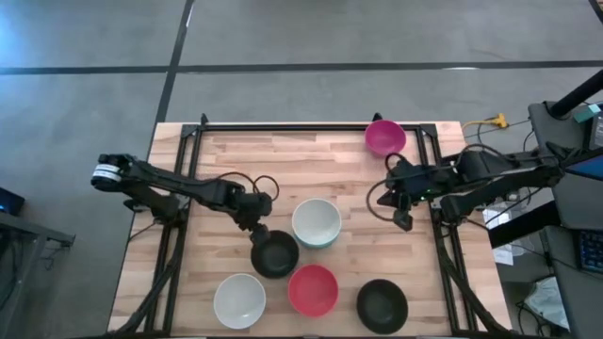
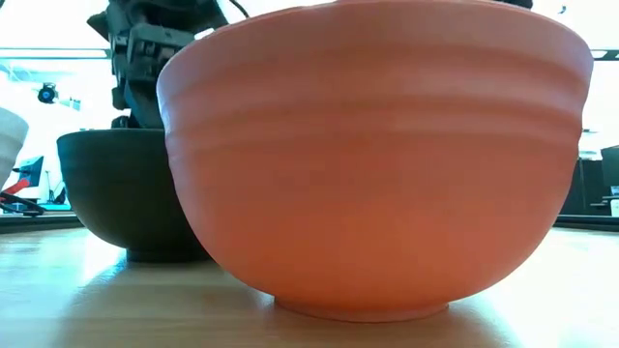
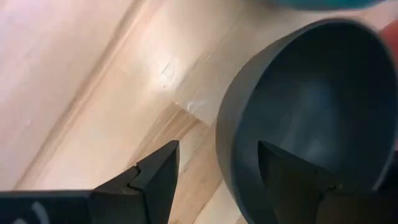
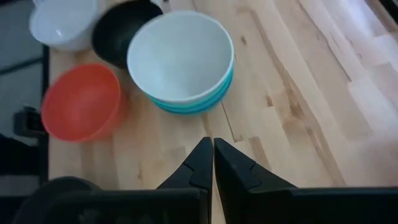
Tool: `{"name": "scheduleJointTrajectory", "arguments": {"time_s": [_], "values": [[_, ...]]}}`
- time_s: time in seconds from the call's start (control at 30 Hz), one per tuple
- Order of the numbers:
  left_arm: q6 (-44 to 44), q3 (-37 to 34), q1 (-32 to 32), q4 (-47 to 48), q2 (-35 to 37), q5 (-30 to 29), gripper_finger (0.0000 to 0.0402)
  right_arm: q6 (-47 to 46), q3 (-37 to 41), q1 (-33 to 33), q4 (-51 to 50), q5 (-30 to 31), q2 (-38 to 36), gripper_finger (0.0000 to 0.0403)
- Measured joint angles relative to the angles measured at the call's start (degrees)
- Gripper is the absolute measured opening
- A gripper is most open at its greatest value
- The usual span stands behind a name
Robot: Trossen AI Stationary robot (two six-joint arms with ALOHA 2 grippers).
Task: Nest bowls inside each other
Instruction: Stack the top black bowl on top of the top white bowl
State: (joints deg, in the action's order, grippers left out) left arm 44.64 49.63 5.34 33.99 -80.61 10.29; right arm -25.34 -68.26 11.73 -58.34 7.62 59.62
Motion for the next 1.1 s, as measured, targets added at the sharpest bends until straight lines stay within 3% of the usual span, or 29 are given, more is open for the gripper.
{"name": "scheduleJointTrajectory", "arguments": {"time_s": [0.23,0.63,0.83,1.1], "values": [[0.01,0.66,0.0,-0.14,-5.12,2.88,0.0186,-0.02,1.84,0.01,1.83,-0.02,-2.38,0.0009],[0.05,1.87,-0.02,0.04,-5.8,3.0,0.0008,0.27,2.44,1.88,1.8,-0.28,-2.21,0.0009],[0.03,3.65,-0.02,5.09,-4.67,2.95,0.0002,0.36,3.85,1.92,1.86,-0.28,-2.15,0.0009],[-1.55,14.75,-0.02,20.92,-0.05,-0.19,0.0001,1.44,6.1,1.92,4.09,-0.27,-2.15,0.0009]]}}
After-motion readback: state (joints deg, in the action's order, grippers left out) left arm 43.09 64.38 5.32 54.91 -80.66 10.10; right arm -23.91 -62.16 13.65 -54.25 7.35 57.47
